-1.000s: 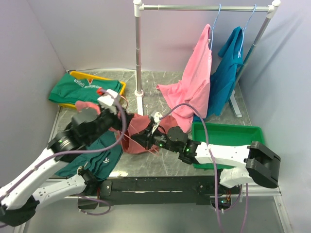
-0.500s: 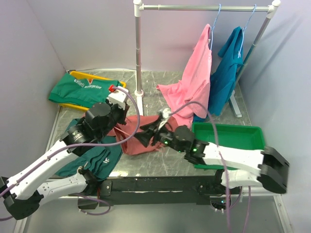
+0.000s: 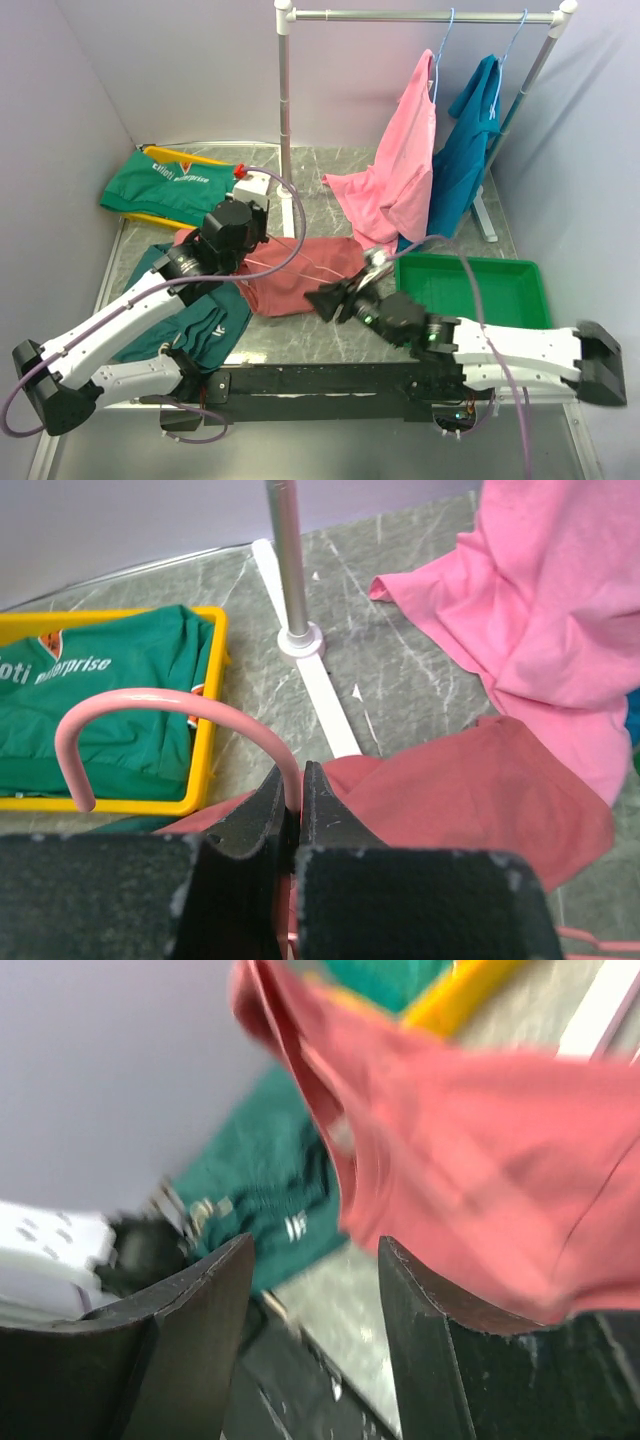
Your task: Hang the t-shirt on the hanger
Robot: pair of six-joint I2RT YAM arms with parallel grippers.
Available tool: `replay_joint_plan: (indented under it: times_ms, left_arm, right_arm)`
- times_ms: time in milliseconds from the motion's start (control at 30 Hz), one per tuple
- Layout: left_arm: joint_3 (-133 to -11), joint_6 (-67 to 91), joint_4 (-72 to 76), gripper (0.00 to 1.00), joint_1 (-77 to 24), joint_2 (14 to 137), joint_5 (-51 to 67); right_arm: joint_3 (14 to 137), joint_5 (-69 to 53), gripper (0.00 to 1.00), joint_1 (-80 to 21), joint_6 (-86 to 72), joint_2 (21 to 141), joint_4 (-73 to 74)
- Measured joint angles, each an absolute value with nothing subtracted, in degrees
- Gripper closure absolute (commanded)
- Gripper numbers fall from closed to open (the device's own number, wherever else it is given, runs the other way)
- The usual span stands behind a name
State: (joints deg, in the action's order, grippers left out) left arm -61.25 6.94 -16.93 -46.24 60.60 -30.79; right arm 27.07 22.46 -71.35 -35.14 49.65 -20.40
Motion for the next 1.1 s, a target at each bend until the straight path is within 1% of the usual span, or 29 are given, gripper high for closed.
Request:
replay_joint_plan:
  times_ms: [133, 200, 300, 333, 533, 667, 967, 1000, 1033, 1067, 1100]
  left_arm:
    - [-61.30, 8.36, -16.95, 0.99, -44.75, 62.00, -30.98]
    - [-61.30, 8.75, -16.95, 0.99, -44.34, 62.72, -30.94]
    - [-61.32, 9.61, -16.97, 0.99, -44.05, 63.64, -30.30]
    - [-61.32, 9.78, -16.99, 0.99, -43.99, 63.72, -30.11]
    - [-61.41, 10.31, -16.95, 0.99, -43.44, 63.70, -28.77]
    - [-61.41, 10.41, -16.97, 0.99, -43.20, 63.59, -27.90]
    - [-61.41, 10.44, -16.93, 0.99, -43.20, 62.15, -26.55]
    - [-61.41, 10.44, -16.93, 0.99, -43.18, 62.06, -26.41]
    - [-61.41, 10.41, -16.95, 0.99, -43.13, 61.95, -26.35]
    - [-61.41, 10.39, -16.99, 0.99, -43.09, 61.87, -26.30]
    - [-61.39, 10.39, -16.99, 0.99, -43.09, 61.84, -26.30]
  right_arm:
    - [27.46, 30.04, 0.42, -81.06, -37.60, 59.96, -22.31]
    - [29.26, 32.45, 0.42, -82.87, -39.13, 66.13, -22.22]
    - [36.16, 35.16, 0.40, -82.96, -41.41, 75.94, -20.67]
    - [38.24, 35.22, 0.38, -82.83, -41.87, 78.35, -20.38]
    - [51.44, 33.12, 0.37, -78.89, -45.82, 90.76, -17.39]
    - [54.76, 32.05, 0.37, -76.44, -48.03, 96.53, -14.33]
    - [58.96, 31.29, 0.37, -75.96, -49.21, 104.90, -7.88]
    - [59.57, 31.18, 0.39, -75.90, -49.21, 105.62, -7.66]
    - [60.10, 31.18, 0.43, -75.83, -49.21, 106.24, -7.38]
    - [60.49, 31.11, 0.51, -75.70, -49.23, 106.65, -7.20]
    - [60.71, 31.05, 0.69, -75.50, -49.28, 106.85, -7.16]
